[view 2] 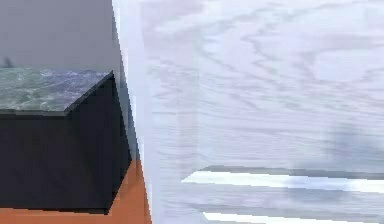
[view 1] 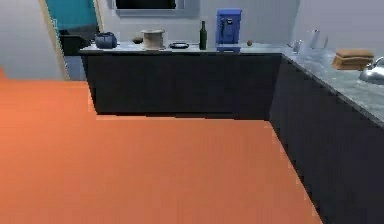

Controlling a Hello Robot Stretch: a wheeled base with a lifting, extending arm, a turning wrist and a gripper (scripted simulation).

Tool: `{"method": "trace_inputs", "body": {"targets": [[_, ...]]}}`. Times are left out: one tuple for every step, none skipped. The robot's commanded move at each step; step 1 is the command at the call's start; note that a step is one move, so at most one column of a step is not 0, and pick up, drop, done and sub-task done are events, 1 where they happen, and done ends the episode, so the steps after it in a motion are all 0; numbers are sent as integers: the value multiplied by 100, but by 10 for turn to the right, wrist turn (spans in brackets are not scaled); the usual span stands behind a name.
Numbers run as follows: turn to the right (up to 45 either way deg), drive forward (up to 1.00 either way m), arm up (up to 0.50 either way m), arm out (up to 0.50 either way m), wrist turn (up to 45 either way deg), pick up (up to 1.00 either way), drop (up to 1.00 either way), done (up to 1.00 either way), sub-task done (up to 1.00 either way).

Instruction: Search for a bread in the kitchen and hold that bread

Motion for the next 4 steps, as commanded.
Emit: {"method": "trace_inputs", "body": {"targets": [[0,20,0,0,0,0,0,0,0],[360,0,0,0,0,0,0,0,0],[0,100,0,0,0,0,0,0,0],[0,10,0,0,0,0,0,0,0]]}}
